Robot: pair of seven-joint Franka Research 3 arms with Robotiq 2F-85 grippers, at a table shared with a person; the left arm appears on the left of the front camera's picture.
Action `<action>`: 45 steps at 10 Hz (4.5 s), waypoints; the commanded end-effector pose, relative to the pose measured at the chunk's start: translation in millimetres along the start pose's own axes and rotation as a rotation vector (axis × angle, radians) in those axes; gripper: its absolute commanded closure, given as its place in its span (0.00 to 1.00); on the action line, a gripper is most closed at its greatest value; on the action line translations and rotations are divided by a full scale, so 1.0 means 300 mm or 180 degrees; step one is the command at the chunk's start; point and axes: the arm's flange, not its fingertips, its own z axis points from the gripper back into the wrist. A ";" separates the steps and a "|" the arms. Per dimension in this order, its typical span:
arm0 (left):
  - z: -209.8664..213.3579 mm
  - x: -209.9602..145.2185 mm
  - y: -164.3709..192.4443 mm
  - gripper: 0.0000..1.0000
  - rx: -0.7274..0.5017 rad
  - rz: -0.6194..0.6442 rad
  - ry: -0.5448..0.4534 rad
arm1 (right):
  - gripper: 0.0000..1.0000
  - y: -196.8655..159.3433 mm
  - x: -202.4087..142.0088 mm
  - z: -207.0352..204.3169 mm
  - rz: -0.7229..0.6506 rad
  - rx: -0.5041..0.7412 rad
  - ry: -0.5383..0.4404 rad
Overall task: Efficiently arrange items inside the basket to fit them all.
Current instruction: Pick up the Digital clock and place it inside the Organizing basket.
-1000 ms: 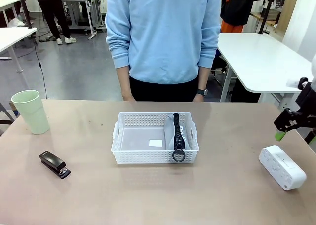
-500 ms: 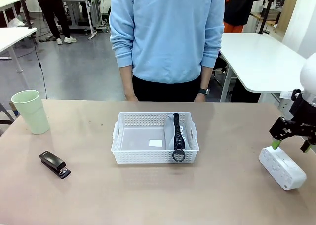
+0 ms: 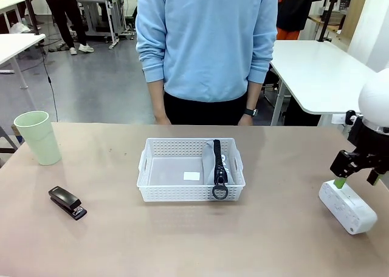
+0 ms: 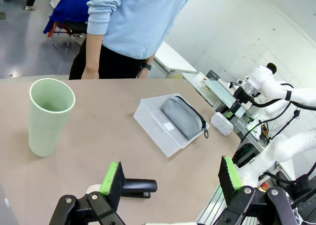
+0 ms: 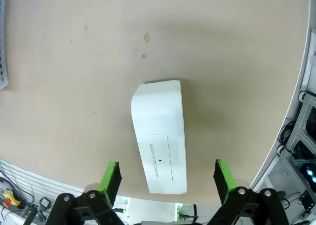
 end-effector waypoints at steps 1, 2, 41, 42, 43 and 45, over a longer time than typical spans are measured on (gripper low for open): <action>0.000 0.006 0.000 0.00 -0.0033 -0.0064 -0.0067 | 0.00 0.001 -0.104 -0.084 0.0119 0.0005 -0.0055; 0.000 0.006 0.000 0.00 -0.0033 -0.0064 -0.0067 | 0.00 0.004 -0.104 -0.089 0.0119 -0.0009 -0.0054; 0.000 0.006 0.000 0.00 -0.0033 -0.0064 -0.0067 | 1.00 0.231 -0.170 0.349 0.0034 0.2362 0.0404; 0.000 0.006 0.000 0.00 -0.0033 -0.0064 -0.0067 | 1.00 0.231 -0.170 0.349 0.0034 0.2362 0.0404; 0.000 0.006 0.000 0.00 -0.0033 -0.0064 -0.0067 | 0.48 0.239 -0.163 0.335 -0.0073 0.2459 0.0386; 0.000 0.006 0.000 0.00 -0.0033 -0.0064 -0.0067 | 0.48 0.300 -0.072 0.368 0.0839 0.2038 -0.0142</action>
